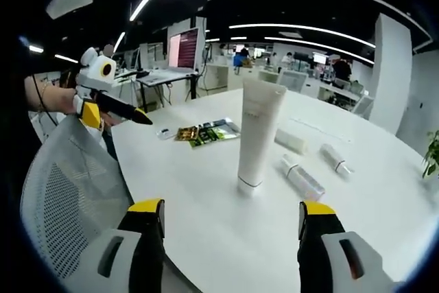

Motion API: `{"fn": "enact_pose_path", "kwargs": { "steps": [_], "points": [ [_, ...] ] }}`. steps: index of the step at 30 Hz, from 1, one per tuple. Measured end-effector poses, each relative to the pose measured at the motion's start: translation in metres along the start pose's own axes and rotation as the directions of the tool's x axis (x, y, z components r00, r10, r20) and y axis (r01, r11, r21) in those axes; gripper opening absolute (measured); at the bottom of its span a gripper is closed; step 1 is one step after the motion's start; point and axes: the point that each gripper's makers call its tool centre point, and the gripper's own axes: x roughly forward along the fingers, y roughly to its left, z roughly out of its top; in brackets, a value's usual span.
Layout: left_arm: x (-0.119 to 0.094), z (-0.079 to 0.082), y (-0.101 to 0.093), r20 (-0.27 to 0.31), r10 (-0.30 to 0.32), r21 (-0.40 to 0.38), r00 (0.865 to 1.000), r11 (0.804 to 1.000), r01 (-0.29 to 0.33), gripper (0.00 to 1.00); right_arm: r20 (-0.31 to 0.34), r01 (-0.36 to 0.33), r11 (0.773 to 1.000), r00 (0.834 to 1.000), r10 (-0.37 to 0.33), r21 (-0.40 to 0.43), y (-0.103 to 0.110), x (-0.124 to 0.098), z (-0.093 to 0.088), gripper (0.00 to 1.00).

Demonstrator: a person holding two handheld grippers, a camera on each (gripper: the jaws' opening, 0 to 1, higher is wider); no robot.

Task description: Arrange the skincare products in the storage area until every visible bottle or jar stands upright without overlapping.

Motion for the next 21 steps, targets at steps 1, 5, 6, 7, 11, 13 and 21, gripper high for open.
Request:
{"fn": "enact_pose_path", "kwargs": {
  "steps": [1, 5, 6, 7, 11, 13, 21],
  "points": [
    [0.000, 0.001, 0.000, 0.006, 0.002, -0.003, 1.000, 1.000, -0.002, 0.84, -0.001, 0.000, 1.000, 1.000, 0.000, 0.010, -0.002, -0.002, 0.000, 0.79],
    [-0.001, 0.003, 0.000, 0.017, 0.004, 0.001, 1.000, 1.000, -0.004, 0.83, -0.051, 0.000, 0.998, 0.999, -0.003, -0.059, -0.013, -0.005, -0.003, 0.80],
    [0.000, 0.003, 0.000, 0.018, 0.004, 0.003, 1.000, 1.000, -0.004, 0.83, -0.077, -0.003, 0.995, 0.997, -0.005, -0.103, -0.019, -0.006, -0.003, 0.80],
    [0.000, 0.003, 0.001, 0.020, 0.007, 0.008, 1.000, 1.000, -0.008, 0.82, -0.084, -0.007, 0.992, 0.996, -0.003, -0.126, -0.023, -0.006, -0.001, 0.80],
    [-0.001, 0.003, 0.000, 0.021, 0.015, 0.028, 1.000, 0.999, -0.016, 0.82, -0.100, -0.013, 0.982, 0.995, -0.006, -0.188, -0.040, -0.008, 0.017, 0.81],
    [-0.001, 0.003, 0.000, 0.018, 0.019, 0.040, 1.000, 0.999, -0.020, 0.81, -0.108, -0.010, 0.977, 0.994, -0.014, -0.213, -0.052, -0.004, 0.023, 0.80],
    [0.001, 0.002, 0.004, 0.010, 0.032, 0.040, 0.999, 0.999, -0.032, 0.80, -0.131, -0.014, 0.968, 0.991, -0.020, -0.252, -0.086, 0.014, 0.035, 0.78]
  ]
}}
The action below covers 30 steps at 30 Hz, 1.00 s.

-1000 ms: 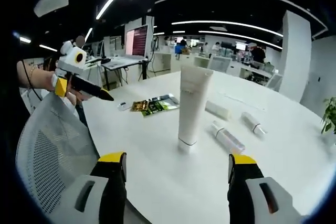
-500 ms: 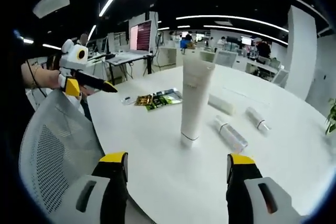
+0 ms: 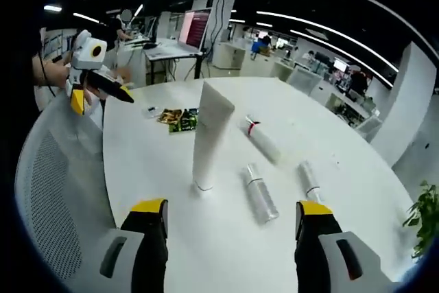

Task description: Arrange the skincare products in the storage area until every visible bottle or jar stands upright without overlapping.

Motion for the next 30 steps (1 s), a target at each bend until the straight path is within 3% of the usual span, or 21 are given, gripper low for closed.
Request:
{"fn": "enact_pose_path", "kwargs": {
  "steps": [7, 12, 30],
  "points": [
    [0.002, -0.006, 0.003, -0.036, 0.017, 0.025, 0.999, 1.000, -0.017, 0.77, -0.045, -0.029, 0.997, 0.999, 0.026, -0.067, -0.020, 0.015, 0.003, 0.73],
    [0.002, -0.006, 0.006, -0.031, 0.031, 0.007, 0.999, 0.999, -0.031, 0.76, -0.062, -0.064, 0.993, 0.996, 0.059, -0.095, -0.030, 0.030, 0.007, 0.72],
    [0.004, -0.011, 0.017, -0.056, 0.080, -0.011, 0.995, 0.997, -0.081, 0.74, -0.098, -0.179, 0.968, 0.982, 0.164, -0.174, -0.068, 0.120, 0.035, 0.62]
  ]
}}
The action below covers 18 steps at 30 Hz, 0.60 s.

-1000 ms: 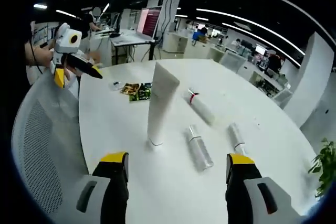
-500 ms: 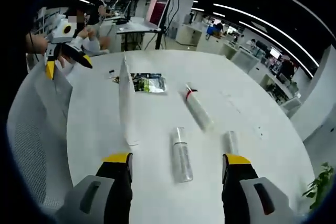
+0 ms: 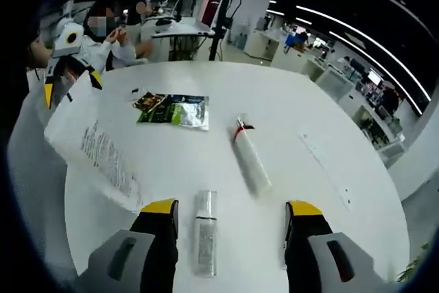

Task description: Arrange the skincare products in the storage area until every visible bottle or jar stands upright without overlapping.

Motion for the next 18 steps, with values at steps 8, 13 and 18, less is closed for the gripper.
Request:
{"fn": "enact_pose_path", "kwargs": {
  "steps": [8, 13, 18],
  "points": [
    [-0.001, -0.003, 0.010, -0.013, 0.058, 0.014, 0.998, 0.998, -0.058, 0.72, -0.030, -0.039, 0.999, 0.999, 0.038, -0.037, -0.013, 0.048, 0.009, 0.47],
    [0.002, -0.014, 0.009, -0.063, 0.062, 0.051, 0.996, 0.997, -0.059, 0.71, -0.044, -0.060, 0.997, 0.997, 0.058, -0.052, -0.021, 0.072, 0.015, 0.47],
    [0.005, -0.031, 0.008, -0.147, 0.068, 0.151, 0.987, 0.987, -0.046, 0.71, -0.038, -0.080, 0.995, 0.996, 0.078, -0.058, -0.034, 0.093, 0.029, 0.45]
  ]
}}
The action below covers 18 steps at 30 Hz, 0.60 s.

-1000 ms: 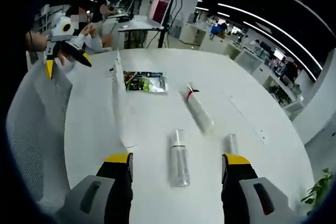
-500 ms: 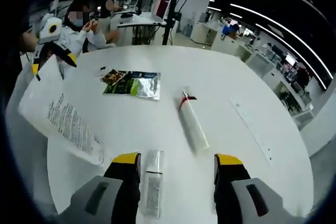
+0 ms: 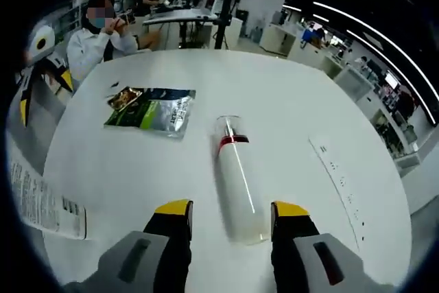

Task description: Arrange the skincare products in the storage area until every visible bottle or jar stands upright without overlapping.

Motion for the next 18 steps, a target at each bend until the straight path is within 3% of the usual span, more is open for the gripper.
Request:
{"fn": "enact_pose_path", "kwargs": {
  "steps": [5, 8, 9, 13, 16, 18],
  "points": [
    [0.002, -0.005, -0.002, -0.025, 0.000, 0.039, 1.000, 0.999, 0.001, 0.70, -0.046, -0.059, 0.998, 0.997, 0.059, -0.008, -0.001, 0.026, 0.003, 0.37],
    [0.002, -0.007, 0.000, -0.030, 0.007, 0.034, 1.000, 0.999, -0.006, 0.70, -0.104, -0.103, 0.988, 0.990, 0.091, -0.119, -0.002, 0.035, 0.003, 0.25],
    [0.003, -0.009, 0.002, -0.030, 0.009, 0.032, 1.000, 0.999, -0.008, 0.70, -0.119, -0.098, 0.988, 0.989, 0.084, -0.119, -0.006, 0.037, 0.002, 0.22],
    [0.003, -0.007, 0.002, -0.028, 0.017, 0.021, 0.999, 1.000, -0.017, 0.69, -0.176, -0.163, 0.979, 0.974, 0.141, -0.119, -0.010, 0.044, 0.002, 0.21],
    [0.002, -0.007, 0.005, -0.021, 0.025, 0.008, 0.999, 1.000, -0.025, 0.69, -0.260, -0.213, 0.961, 0.952, 0.163, -0.175, -0.006, 0.047, -0.004, 0.21],
    [0.003, -0.007, 0.007, -0.018, 0.029, 0.000, 0.999, 1.000, -0.029, 0.68, -0.288, -0.229, 0.958, 0.942, 0.174, -0.170, -0.004, 0.050, -0.004, 0.21]
  ]
}}
